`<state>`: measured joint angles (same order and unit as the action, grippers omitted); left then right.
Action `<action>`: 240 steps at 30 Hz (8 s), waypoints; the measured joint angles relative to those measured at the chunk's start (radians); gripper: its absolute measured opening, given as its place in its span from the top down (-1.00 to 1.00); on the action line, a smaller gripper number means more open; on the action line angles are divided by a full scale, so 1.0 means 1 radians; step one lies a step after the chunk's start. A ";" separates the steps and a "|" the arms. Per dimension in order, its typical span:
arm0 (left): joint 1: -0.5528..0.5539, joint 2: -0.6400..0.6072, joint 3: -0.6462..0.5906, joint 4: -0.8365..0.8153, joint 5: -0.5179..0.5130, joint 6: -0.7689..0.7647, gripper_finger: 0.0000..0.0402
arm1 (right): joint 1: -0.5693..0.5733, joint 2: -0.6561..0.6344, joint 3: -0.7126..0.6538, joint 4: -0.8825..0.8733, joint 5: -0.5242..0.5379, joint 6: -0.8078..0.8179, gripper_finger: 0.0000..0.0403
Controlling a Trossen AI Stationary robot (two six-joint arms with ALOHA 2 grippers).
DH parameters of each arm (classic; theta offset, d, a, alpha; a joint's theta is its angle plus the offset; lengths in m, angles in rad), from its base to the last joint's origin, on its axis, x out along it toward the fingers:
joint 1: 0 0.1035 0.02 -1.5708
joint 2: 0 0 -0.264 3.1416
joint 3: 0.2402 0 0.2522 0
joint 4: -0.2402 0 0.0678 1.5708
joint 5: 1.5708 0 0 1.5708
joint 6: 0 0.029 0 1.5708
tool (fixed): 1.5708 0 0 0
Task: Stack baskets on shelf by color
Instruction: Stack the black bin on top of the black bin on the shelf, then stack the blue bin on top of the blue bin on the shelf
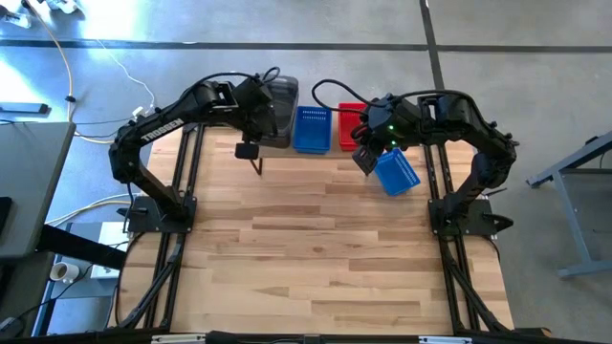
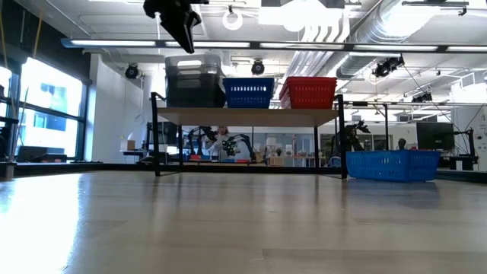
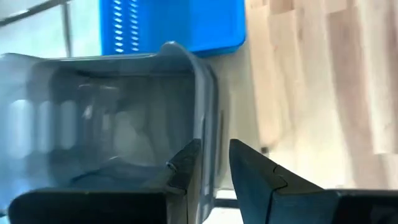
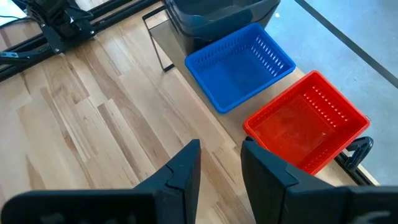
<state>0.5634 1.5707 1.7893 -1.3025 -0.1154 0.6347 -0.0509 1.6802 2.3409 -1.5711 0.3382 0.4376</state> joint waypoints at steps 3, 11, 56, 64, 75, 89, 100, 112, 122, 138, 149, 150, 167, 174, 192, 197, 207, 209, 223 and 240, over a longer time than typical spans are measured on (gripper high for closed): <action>-0.021 -0.001 0.000 0.000 -0.098 0.022 0.63 | 0.000 0.000 0.000 0.000 0.000 -0.001 0.50; -0.039 -0.043 0.001 0.026 -0.260 -0.015 0.63 | 0.000 0.000 0.000 0.000 0.000 0.004 0.50; 0.095 -0.057 -0.126 -0.063 -0.145 -0.676 0.72 | -0.074 -0.007 0.000 0.000 -0.017 -0.176 0.50; 0.045 -0.057 -0.126 -0.064 -0.104 -0.710 0.72 | -0.074 -0.057 0.000 0.000 -0.017 -0.175 0.50; 0.000 -0.067 -0.025 -0.164 -0.218 -0.785 0.72 | -0.074 -0.133 -0.031 0.004 0.007 -0.166 0.50; -0.179 -0.082 0.107 -0.148 -0.210 -0.906 0.73 | -0.074 -0.452 -0.660 0.015 0.032 0.146 0.50; -0.363 -0.081 0.079 -0.135 -0.302 -1.092 0.73 | -0.074 -0.612 -0.996 0.045 -0.147 0.176 0.50; -0.493 -0.108 -0.099 -0.080 -0.296 -1.226 0.74 | -0.074 -0.605 -1.240 0.135 -0.298 -0.064 0.48; -0.551 -0.233 -0.208 -0.019 -0.277 -1.227 0.74 | -0.066 -0.602 -1.401 0.247 -0.271 -0.325 0.27; -0.606 -0.285 -0.209 -0.008 -0.280 -1.207 0.74 | -0.066 -0.475 -1.527 0.424 -0.210 -0.548 0.26; -0.606 -0.285 -0.209 -0.008 -0.280 -1.189 0.74 | -0.068 -0.300 -1.532 0.437 -0.086 -0.585 0.26; -0.606 -0.285 -0.209 -0.008 -0.280 -1.188 0.74 | -0.069 -0.286 -1.532 0.440 -0.081 -0.590 0.26; -0.606 -0.285 -0.209 -0.009 -0.280 -1.181 0.74 | -0.100 -0.115 -1.532 0.463 -0.066 -0.602 0.62; -0.606 -0.284 -0.209 -0.009 -0.278 -1.180 0.74 | -0.086 -0.116 -1.532 0.410 -0.172 -0.487 0.93; -0.606 -0.284 -0.209 -0.008 -0.277 -1.154 0.74 | 0.187 -0.196 -1.283 0.350 -0.382 -0.057 1.00; -0.606 -0.284 -0.209 -0.008 -0.278 -1.154 0.74 | 0.245 -0.196 -1.150 0.357 -0.380 0.031 1.00; -0.605 -0.284 -0.209 -0.009 -0.279 -1.154 0.74 | 0.292 -0.195 -0.926 0.416 -0.359 0.086 1.00; -0.605 -0.284 -0.209 -0.008 -0.279 -1.154 0.74 | 0.296 -0.195 -0.889 0.430 -0.331 0.086 1.00; -0.605 -0.284 -0.209 -0.009 -0.281 -1.152 0.74 | 0.269 -0.195 -0.648 0.488 -0.104 0.005 1.00; -0.563 -0.284 -0.209 -0.009 -0.277 -1.128 0.74 | 0.052 -0.186 -0.331 0.503 0.122 -0.492 1.00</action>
<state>0.0009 1.2865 1.5806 -1.3113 -0.3923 -0.4938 0.0014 1.4939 2.0099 -1.0683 0.4599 -0.0541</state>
